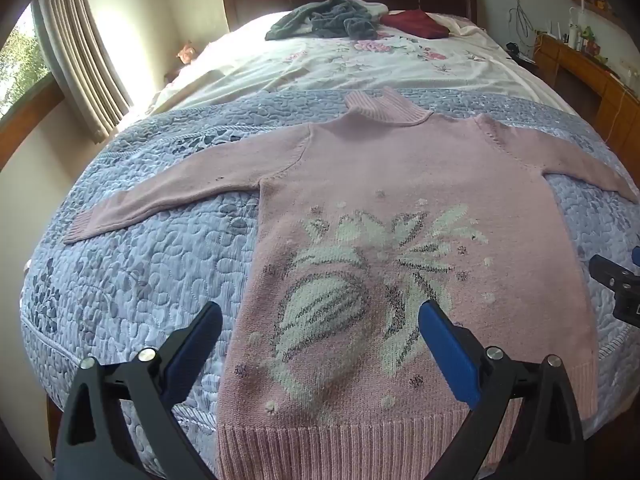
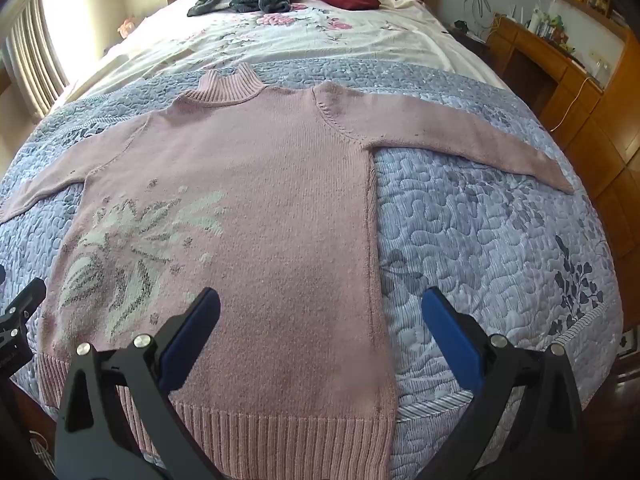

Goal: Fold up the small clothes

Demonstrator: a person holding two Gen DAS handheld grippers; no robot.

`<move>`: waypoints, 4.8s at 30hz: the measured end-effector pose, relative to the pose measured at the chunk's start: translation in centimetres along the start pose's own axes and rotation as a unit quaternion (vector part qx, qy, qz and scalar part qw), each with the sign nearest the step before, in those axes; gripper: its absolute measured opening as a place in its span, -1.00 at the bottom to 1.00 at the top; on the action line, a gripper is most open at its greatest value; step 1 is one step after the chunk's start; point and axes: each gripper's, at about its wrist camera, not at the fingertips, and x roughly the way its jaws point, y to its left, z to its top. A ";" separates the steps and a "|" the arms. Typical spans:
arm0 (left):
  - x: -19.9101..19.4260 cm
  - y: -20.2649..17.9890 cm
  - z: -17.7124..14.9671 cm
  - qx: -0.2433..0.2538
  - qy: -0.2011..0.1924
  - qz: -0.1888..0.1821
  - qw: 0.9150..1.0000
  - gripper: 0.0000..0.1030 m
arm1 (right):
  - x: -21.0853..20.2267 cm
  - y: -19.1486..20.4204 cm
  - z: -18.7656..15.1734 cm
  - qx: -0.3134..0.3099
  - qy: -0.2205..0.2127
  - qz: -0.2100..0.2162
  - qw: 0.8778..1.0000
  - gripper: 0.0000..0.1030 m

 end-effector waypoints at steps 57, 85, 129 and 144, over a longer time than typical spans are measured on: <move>0.9 -1.0 1.5 0.001 0.005 0.000 1.000 0.92 | 0.8 -4.4 2.2 0.013 -0.021 0.022 0.999 0.94; 12.9 -13.5 15.4 -0.015 -0.017 -0.026 0.999 0.92 | 20.7 -49.4 12.7 0.293 0.105 -0.072 0.948 0.76; 13.6 0.7 11.0 -0.078 0.017 -0.019 0.997 0.92 | 16.4 -2.4 20.0 -0.049 0.043 0.195 0.979 -0.80; 18.7 -12.1 15.5 -0.064 0.135 -0.251 0.957 0.89 | 13.1 -11.5 14.3 -0.016 0.049 0.226 0.973 -0.45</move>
